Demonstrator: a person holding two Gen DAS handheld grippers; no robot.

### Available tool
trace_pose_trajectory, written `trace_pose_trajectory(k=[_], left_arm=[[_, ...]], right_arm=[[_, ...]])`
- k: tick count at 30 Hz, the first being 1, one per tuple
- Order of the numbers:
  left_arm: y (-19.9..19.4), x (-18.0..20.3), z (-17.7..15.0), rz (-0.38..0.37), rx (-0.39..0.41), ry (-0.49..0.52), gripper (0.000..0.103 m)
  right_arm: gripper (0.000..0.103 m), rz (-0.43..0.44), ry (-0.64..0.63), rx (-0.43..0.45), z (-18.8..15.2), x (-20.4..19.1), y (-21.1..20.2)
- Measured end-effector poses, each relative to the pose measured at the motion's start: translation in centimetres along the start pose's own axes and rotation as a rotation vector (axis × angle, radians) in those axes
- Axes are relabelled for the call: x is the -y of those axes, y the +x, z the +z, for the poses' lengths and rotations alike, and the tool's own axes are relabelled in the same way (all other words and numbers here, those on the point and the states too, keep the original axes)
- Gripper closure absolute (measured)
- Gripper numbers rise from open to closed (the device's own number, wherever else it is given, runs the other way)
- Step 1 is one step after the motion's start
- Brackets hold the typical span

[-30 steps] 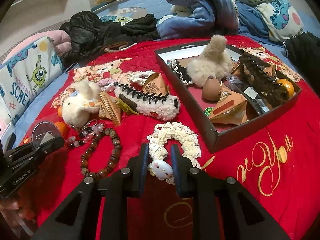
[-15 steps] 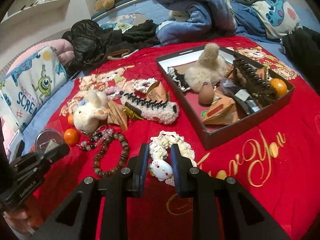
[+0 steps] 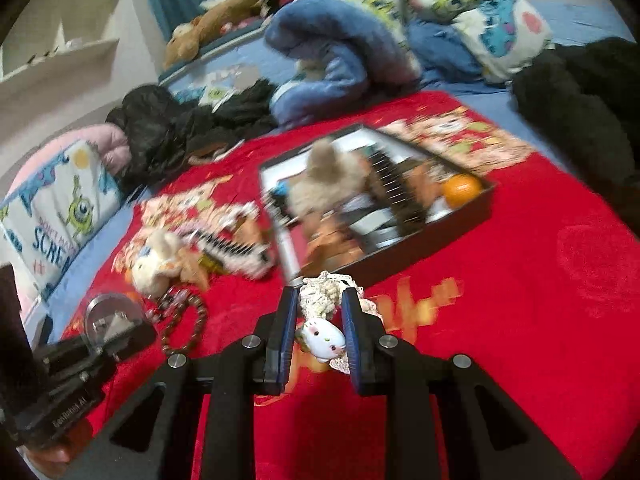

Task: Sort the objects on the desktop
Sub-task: 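Lift the package with the left tool while the right tool carries the scrunchie toward the box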

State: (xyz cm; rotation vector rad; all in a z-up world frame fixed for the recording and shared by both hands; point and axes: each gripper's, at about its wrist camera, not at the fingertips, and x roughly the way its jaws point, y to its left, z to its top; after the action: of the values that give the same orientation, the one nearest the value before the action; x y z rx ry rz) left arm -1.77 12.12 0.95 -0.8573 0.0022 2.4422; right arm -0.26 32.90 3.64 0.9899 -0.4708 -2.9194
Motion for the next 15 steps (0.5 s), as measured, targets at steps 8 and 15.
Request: trace_pose_trajectory(k=[8,15], left_arm=[[2.4,5.0,0.2,-0.078,-0.032,0.044,0.097],[3.9,6.7,-0.2,-0.086,-0.064,0.067,0.097]], right_arm=[[0.081,-0.041,0.102,0.028,-0.5,6.4,-3.1],[0.081,-0.027,0.136,0.030,-0.5,8.2,-3.7]])
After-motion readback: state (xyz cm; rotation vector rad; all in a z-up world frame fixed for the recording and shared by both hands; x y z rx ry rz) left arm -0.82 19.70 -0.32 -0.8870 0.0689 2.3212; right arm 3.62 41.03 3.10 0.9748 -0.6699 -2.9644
